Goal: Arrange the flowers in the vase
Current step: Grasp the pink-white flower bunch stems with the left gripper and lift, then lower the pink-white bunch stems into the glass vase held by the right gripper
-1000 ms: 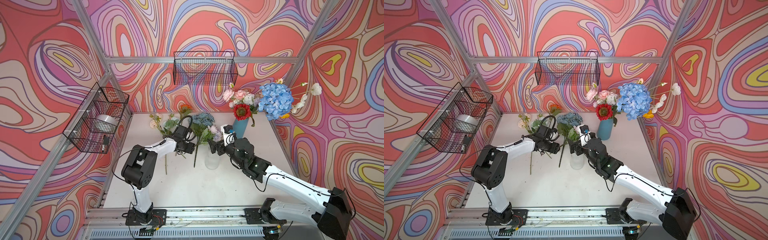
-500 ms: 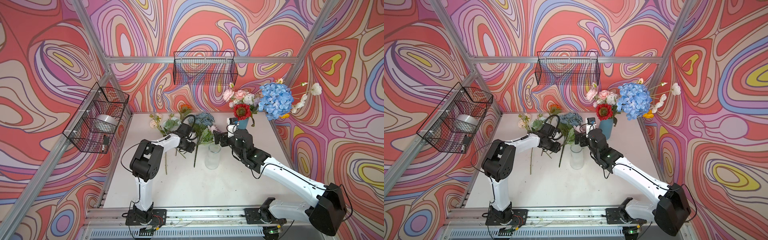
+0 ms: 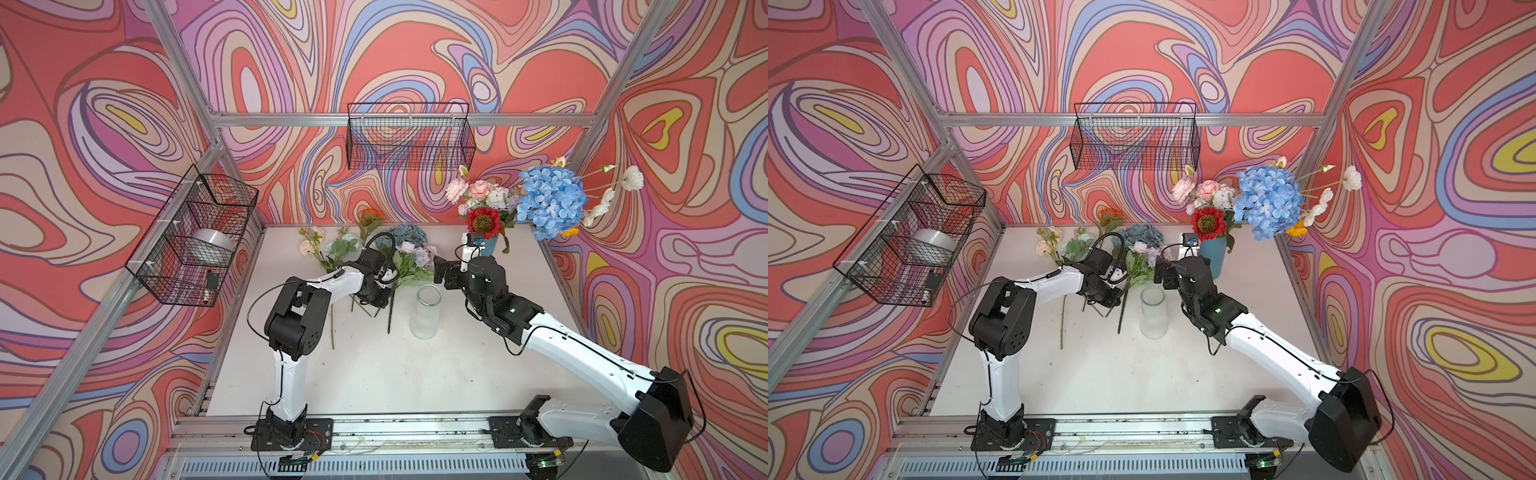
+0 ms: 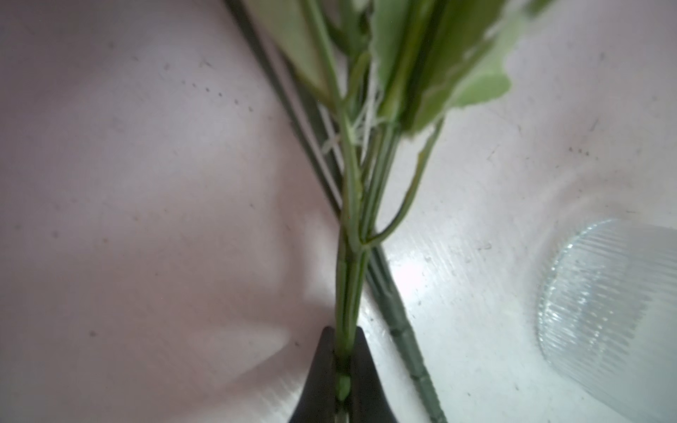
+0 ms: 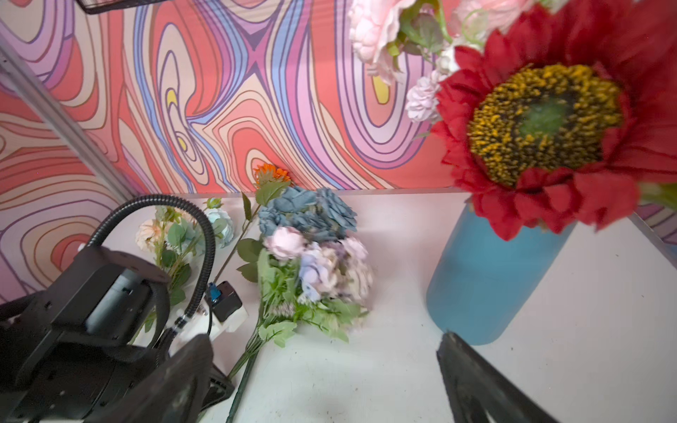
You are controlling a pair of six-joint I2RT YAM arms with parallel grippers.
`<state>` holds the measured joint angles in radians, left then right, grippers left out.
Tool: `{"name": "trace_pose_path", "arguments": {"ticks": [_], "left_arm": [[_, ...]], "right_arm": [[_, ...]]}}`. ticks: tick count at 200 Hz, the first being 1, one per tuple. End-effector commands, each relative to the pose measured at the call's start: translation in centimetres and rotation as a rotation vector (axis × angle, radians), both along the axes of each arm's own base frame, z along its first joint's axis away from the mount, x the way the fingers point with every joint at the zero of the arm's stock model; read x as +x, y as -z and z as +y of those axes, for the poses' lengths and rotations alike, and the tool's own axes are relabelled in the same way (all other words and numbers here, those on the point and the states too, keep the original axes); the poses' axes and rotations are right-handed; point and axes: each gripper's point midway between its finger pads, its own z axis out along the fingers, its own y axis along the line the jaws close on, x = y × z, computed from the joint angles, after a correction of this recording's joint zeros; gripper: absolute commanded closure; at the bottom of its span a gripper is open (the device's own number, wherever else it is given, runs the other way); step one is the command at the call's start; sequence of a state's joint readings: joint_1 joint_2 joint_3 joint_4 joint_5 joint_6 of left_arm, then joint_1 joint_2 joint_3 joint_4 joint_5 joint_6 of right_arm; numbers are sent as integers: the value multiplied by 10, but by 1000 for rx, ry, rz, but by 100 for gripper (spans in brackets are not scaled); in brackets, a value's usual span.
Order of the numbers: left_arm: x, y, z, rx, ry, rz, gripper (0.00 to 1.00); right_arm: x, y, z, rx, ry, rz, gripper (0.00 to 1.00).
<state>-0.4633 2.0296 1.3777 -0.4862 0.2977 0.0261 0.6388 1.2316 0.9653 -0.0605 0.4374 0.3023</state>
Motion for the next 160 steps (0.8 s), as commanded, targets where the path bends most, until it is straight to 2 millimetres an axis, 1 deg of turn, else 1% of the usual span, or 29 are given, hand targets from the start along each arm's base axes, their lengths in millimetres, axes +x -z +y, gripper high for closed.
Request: {"name": "trace_pose_path", "arguments": {"ticks": [1, 6, 13, 25, 40, 50, 64, 76, 83, 92, 116, 147, 160], "left_arm": [[-13, -19, -3, 4, 30, 18, 96], [-13, -23, -3, 2, 23, 11, 97], [-12, -30, -3, -4, 9, 1, 100], [-11, -45, -3, -23, -23, -11, 100], [-10, -66, -4, -58, -71, -21, 100], [-10, -83, -6, -92, -106, -35, 100], [-13, -106, -8, -148, -154, -48, 100], [-16, -123, -7, -194, -195, -64, 100], [-19, -132, -6, -217, -223, -68, 100], [-23, -144, -4, -249, -260, -79, 100], [-38, -168, 3, -346, -358, -87, 100], [-56, -193, 11, -458, -428, -157, 100], [-63, -207, 10, -510, -430, -219, 100]], "right_arm": [[2, -15, -12, 60, 54, -33, 2], [2, -17, -9, 61, 32, -41, 2], [3, -22, -6, 58, 10, -54, 2], [6, -27, 1, 53, -25, -51, 2], [9, -30, 11, 45, -81, -3, 2], [11, -33, 19, 48, -118, 38, 2], [12, -31, 29, 62, -162, 109, 7], [10, -31, 39, 85, -212, 159, 16], [9, -31, 42, 116, -223, 184, 18], [7, -33, 47, 157, -236, 207, 19], [-3, -48, 65, 287, -325, 228, 21], [-17, -65, 98, 446, -501, 261, 21], [-24, -63, 112, 510, -575, 301, 21]]}}
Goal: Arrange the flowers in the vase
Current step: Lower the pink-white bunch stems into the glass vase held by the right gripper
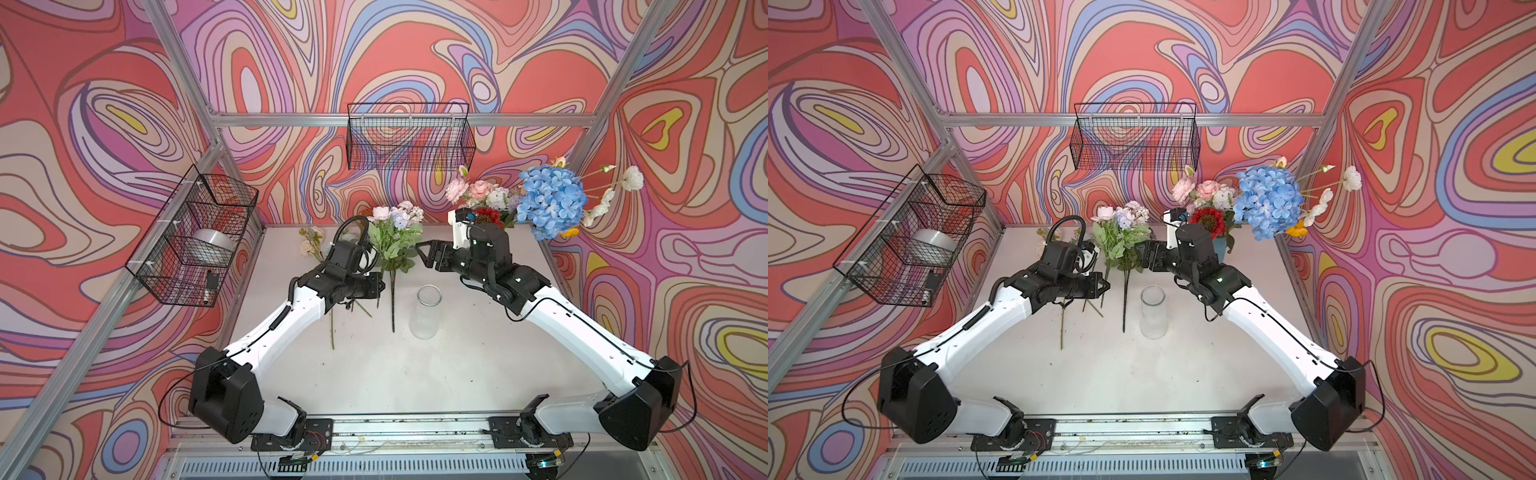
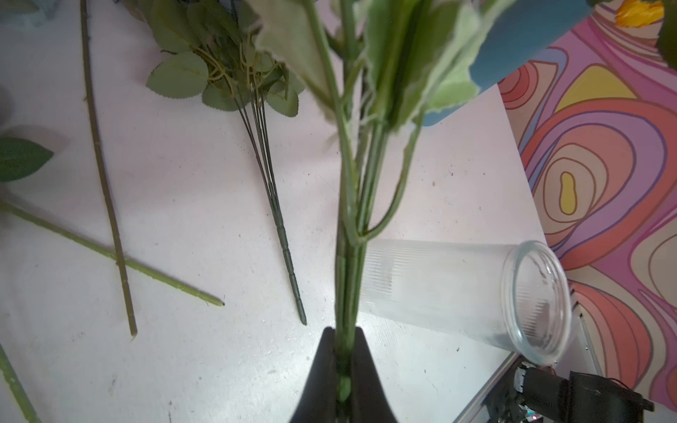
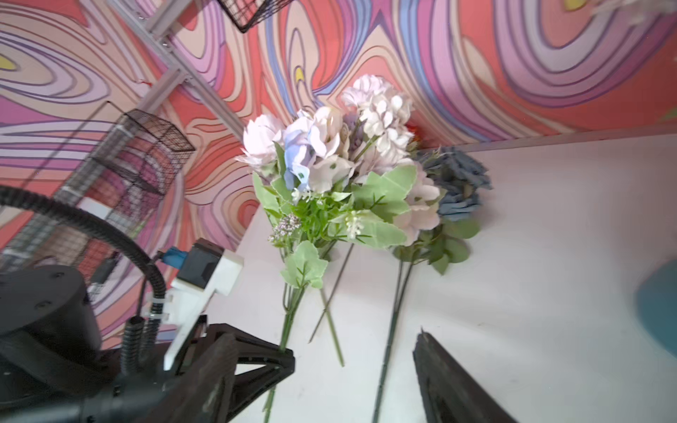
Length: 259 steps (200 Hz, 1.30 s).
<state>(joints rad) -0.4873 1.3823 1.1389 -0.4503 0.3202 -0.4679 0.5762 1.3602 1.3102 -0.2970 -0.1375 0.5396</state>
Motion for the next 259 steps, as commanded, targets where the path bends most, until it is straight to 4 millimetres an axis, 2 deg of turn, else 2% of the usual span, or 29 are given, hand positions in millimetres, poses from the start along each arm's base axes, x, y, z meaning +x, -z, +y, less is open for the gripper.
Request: {"name": "trace_pose_path", "arguments": {"ticks": [1, 11, 20, 58, 84, 119, 143, 166, 173, 184, 190, 202, 213, 226, 259], "left_arm": [[-5, -28, -4, -119, -71, -89, 100], [-12, -35, -4, -134, -78, -132, 100], [-15, -50, -9, -169, -74, -199, 100], [-30, -71, -25, -207, -35, -319, 100], [-31, -85, -35, -181, 3, -394, 100], [-32, -91, -52, -162, 63, -432, 100], [-35, -92, -62, -145, 100, -441, 100], [-37, -97, -66, -149, 117, -450, 100], [-36, -99, -65, -150, 115, -451, 90], [-36, -103, -62, -154, 93, -447, 58], [-35, -106, -59, -158, 71, -447, 45], [-32, -109, -51, -165, 16, -451, 27], [-29, -111, -43, -161, -30, -459, 19], [-25, -107, -34, -144, -74, -453, 14], [-11, -73, -5, -86, -227, -339, 3]], "right_arm": [[-16, -9, 33, 170, -176, 82, 21], [-19, -8, 42, 211, -221, 96, 22], [-22, -5, 49, 226, -250, 109, 23], [-34, 9, 74, 230, -310, 127, 28], [-34, 23, 78, 216, -298, 156, 37], [-31, 26, 69, 202, -249, 129, 65], [-30, 29, 64, 180, -228, 111, 88], [-27, 35, 57, 142, -197, 98, 97], [-27, 35, 56, 132, -192, 90, 98], [-27, 33, 54, 119, -188, 73, 99], [-26, 31, 53, 111, -186, 64, 99], [-23, 25, 49, 81, -168, 34, 99], [-19, 19, 44, 40, -143, 3, 100], [-13, 12, 36, -26, -108, -37, 100], [2, -8, 5, -166, 39, -154, 100]]}}
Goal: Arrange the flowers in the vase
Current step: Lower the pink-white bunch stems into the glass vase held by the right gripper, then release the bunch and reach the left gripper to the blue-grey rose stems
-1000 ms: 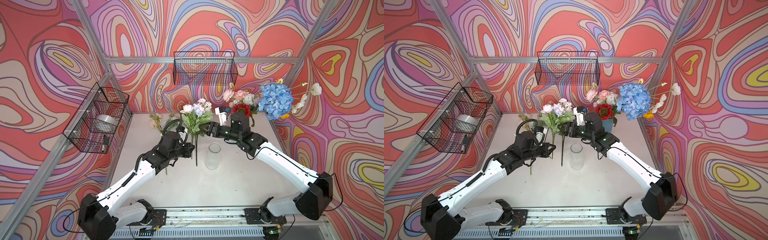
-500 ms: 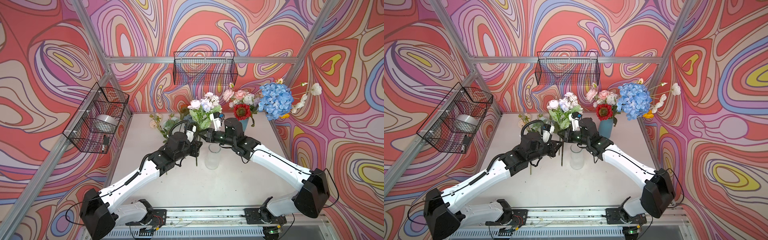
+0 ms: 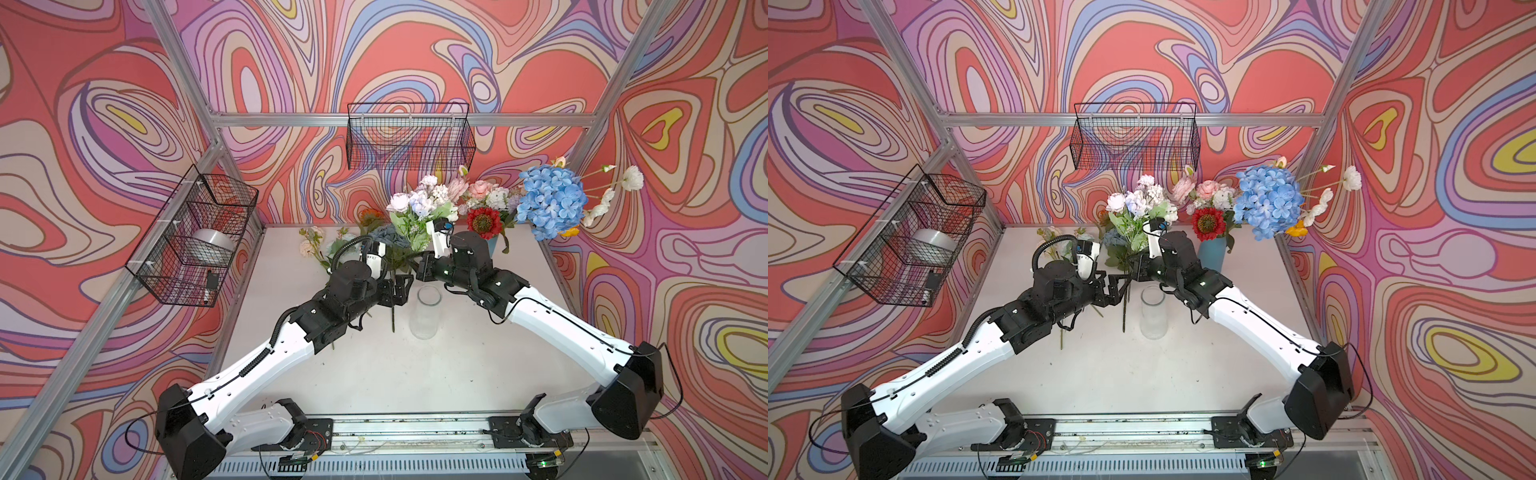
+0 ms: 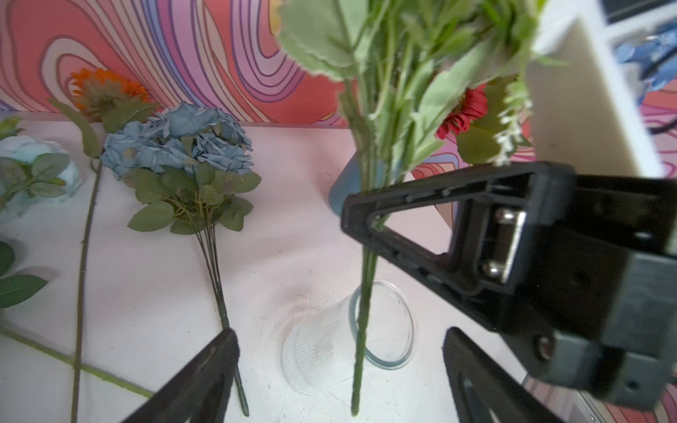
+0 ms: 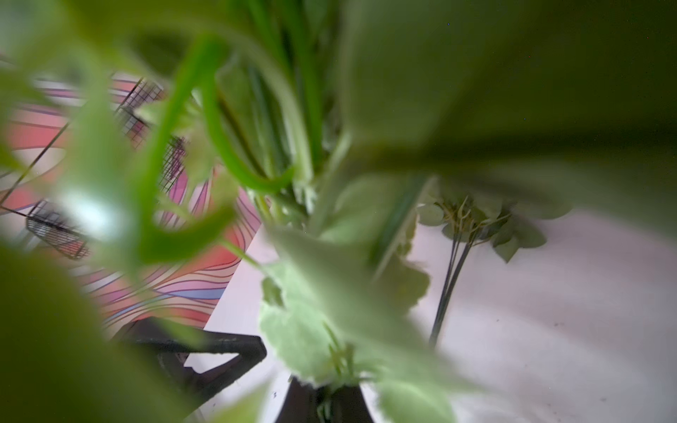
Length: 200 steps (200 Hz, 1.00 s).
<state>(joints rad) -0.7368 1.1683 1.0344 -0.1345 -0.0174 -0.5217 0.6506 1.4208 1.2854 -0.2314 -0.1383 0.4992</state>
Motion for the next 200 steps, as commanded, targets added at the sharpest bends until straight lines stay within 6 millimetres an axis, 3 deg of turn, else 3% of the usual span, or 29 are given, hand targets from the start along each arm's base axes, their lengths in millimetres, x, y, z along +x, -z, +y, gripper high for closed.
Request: {"name": "trace_pose_path", "arguments": {"ticks": [1, 21, 45, 92, 147, 200], "left_arm": [[13, 22, 29, 5, -159, 93, 2], [22, 49, 40, -23, -208, 199, 3], [28, 74, 36, -61, -196, 286, 6], [37, 85, 16, -65, -143, 329, 8], [41, 89, 13, -24, -127, 330, 9], [53, 134, 12, 131, -101, 376, 15]], "right_arm": [[9, -32, -33, -123, 129, -158, 100], [12, -42, -49, -176, 192, -228, 100], [11, -42, -62, -204, 239, -274, 100], [-2, -9, -58, -153, 185, -291, 100], [-11, 37, -58, -119, 162, -293, 99], [-16, 54, -57, -118, 140, -253, 85]]}}
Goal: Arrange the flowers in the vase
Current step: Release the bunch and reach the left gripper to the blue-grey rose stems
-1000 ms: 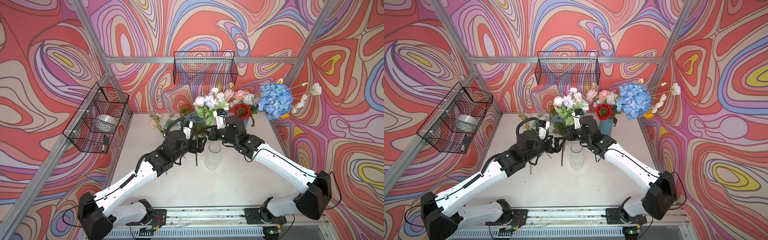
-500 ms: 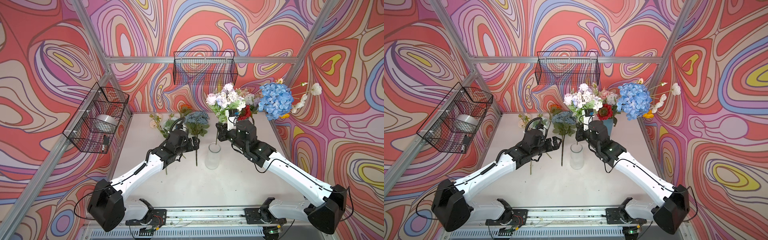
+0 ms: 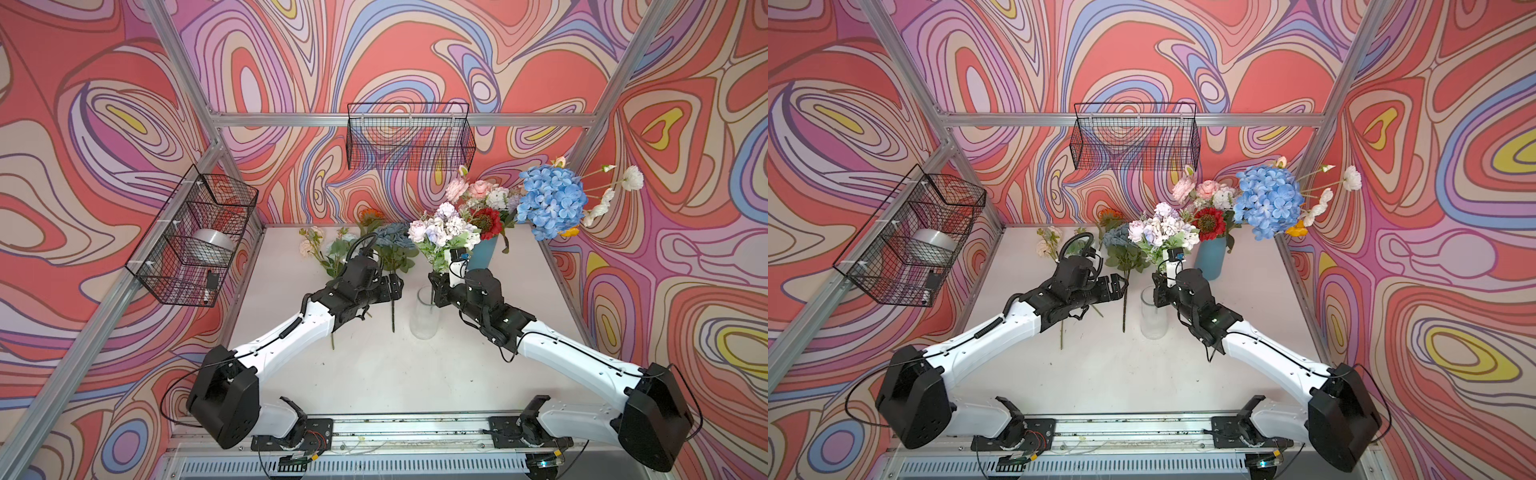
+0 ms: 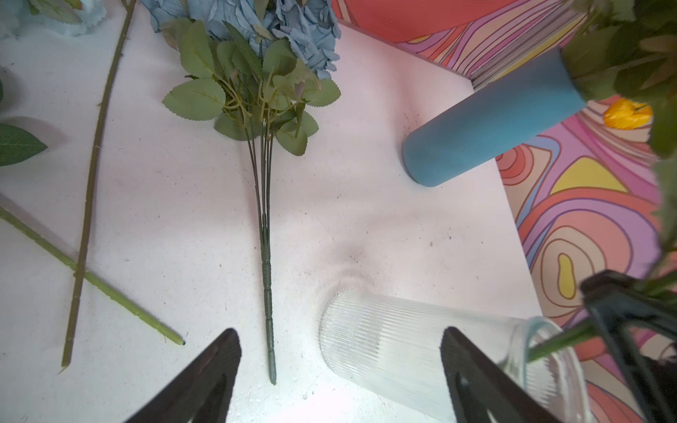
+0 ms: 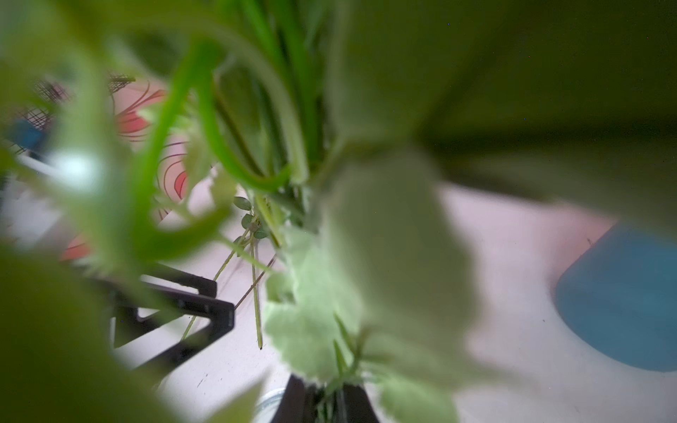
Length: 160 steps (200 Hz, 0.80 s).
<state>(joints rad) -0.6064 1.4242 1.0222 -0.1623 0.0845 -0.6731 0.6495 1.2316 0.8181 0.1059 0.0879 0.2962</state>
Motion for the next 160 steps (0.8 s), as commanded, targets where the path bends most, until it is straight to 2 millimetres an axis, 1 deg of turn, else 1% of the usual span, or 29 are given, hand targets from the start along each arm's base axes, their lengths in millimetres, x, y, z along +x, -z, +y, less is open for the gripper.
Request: {"name": "trace_pose_path", "arguments": {"ticks": [1, 15, 36, 56, 83, 92, 119, 130, 160], "left_arm": [[9, 22, 1, 87, 28, 41, 15], [13, 34, -3, 111, 43, 70, 16], [21, 45, -7, 127, 46, 83, 17], [26, 47, -9, 123, 44, 80, 17], [29, 48, -9, 131, 43, 75, 17], [29, 50, -8, 137, 43, 74, 17], [28, 57, -4, 148, 32, 91, 17], [27, 58, -3, 147, 32, 93, 17], [27, 58, -2, 146, 27, 89, 17]], "right_arm": [[-4, -15, 2, 51, -16, -45, 84], [-7, -11, -1, 49, -10, -33, 82], [-12, -4, -5, 53, -8, -18, 79], [-15, 2, -7, 54, -7, -5, 79], [-20, 8, -9, 56, -11, 8, 77], [-21, 9, -10, 55, -7, 9, 75], [-21, 11, -12, 56, 2, 13, 58], [-19, 11, -12, 55, 9, 13, 53], [-15, 8, -12, 55, 22, -5, 49]]}}
